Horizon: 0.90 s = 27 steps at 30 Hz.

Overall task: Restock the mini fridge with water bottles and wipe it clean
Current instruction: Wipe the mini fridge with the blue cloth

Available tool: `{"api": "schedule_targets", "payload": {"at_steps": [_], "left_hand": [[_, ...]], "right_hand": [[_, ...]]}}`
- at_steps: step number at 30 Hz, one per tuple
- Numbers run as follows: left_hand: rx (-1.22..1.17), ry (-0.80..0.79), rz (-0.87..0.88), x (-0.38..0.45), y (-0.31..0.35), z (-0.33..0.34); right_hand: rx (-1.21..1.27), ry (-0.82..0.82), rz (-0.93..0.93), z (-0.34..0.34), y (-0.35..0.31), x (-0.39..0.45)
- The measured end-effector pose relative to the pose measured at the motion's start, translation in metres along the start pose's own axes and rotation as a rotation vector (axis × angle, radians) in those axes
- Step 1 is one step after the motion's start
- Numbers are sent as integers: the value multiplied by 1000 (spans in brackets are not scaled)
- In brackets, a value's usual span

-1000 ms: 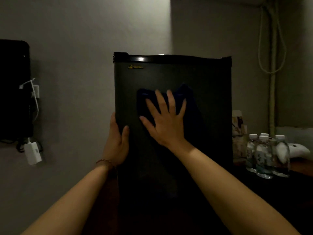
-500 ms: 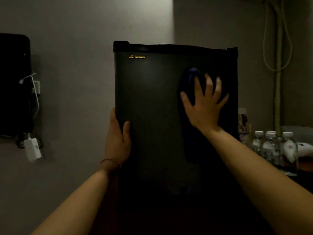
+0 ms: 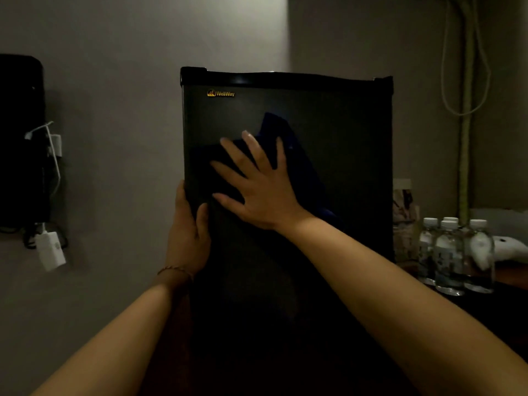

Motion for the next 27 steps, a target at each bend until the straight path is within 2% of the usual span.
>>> {"api": "schedule_targets", "payload": {"at_steps": [3, 8, 12, 17, 23, 27], "left_hand": [[22, -12, -22, 1, -1, 1], [18, -33, -38, 4, -2, 0], [-12, -46, -48, 3, 2, -1], [-11, -37, -56, -16, -2, 2], [-24, -48, -72, -26, -10, 4], [-27, -57, -126, -33, -12, 5]], "right_hand": [[19, 23, 88, -6, 42, 4], [79, -77, 461, -25, 141, 13], [134, -95, 559, -27, 173, -12], [128, -87, 651, -15, 167, -81], [127, -319, 685, 20, 108, -196], [90, -400, 725, 36, 57, -226]]}}
Point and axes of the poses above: each hand's wrist, its own x-axis towards the middle knuckle, its own z-axis out of the palm, y = z × x, the point moved 6 cm from there along x, towards the middle knuckle, and after that the axes turned 8 degrees about -y, right-handed, at the moved point
